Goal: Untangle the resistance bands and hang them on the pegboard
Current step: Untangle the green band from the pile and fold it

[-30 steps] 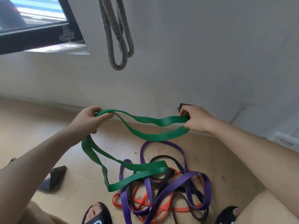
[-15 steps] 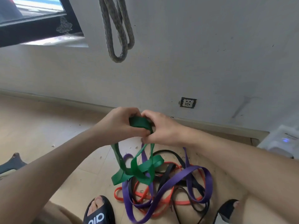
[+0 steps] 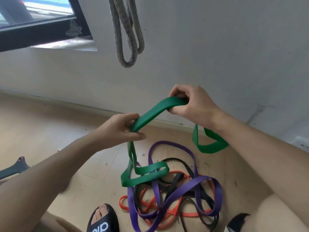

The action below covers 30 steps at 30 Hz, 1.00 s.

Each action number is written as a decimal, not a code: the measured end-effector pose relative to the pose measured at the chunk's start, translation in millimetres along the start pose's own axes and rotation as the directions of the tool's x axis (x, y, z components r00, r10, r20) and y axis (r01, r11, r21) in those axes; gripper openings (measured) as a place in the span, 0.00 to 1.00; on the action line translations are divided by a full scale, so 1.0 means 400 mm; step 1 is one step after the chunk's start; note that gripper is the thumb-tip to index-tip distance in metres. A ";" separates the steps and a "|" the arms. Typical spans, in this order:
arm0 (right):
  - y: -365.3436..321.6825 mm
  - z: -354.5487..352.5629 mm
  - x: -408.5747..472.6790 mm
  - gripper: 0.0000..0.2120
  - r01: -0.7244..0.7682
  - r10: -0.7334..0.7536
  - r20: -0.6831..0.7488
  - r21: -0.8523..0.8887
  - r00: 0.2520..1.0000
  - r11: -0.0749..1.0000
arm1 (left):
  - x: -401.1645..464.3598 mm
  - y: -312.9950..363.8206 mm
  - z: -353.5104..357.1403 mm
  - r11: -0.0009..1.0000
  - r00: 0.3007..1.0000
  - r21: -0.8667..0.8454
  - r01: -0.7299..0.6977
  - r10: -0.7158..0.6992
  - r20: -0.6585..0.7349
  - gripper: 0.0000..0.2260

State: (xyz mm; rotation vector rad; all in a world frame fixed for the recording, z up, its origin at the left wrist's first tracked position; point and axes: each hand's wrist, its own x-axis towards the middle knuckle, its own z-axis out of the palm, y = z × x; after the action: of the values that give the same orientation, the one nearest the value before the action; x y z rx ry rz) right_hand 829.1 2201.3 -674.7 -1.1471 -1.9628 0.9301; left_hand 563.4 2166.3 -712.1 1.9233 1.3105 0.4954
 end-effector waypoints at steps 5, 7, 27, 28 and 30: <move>0.053 -0.037 0.007 0.08 -0.134 0.184 0.273 -0.194 0.944 0.972 | 0.007 0.063 -0.046 0.966 0.992 -0.237 -0.102 0.081 -0.096 0.17; 0.066 -0.022 0.002 0.11 -0.073 0.169 0.310 -0.299 0.936 0.952 | 0.007 0.099 -0.056 0.952 0.988 -0.275 -0.134 0.107 -0.111 0.13; 0.061 0.118 -0.059 0.33 -0.076 0.113 0.383 -0.109 0.917 0.991 | 0.063 0.401 -0.120 0.794 0.997 0.602 0.077 -0.055 -0.056 0.14; 0.063 0.121 -0.064 0.36 -0.082 0.109 0.399 -0.084 0.910 0.993 | 0.062 0.407 -0.128 0.788 0.997 0.610 0.083 -0.067 -0.050 0.15; 0.052 0.132 -0.079 0.40 -0.074 0.078 0.443 -0.026 0.893 0.997 | 0.058 0.421 -0.144 0.807 0.997 0.585 0.079 -0.072 -0.036 0.18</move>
State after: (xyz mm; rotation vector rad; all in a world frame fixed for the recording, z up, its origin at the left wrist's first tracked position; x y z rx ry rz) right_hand 806.9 2167.4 -725.4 -1.0905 -2.2918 1.3215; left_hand 639.2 2174.5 -549.8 2.3468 1.6814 0.0469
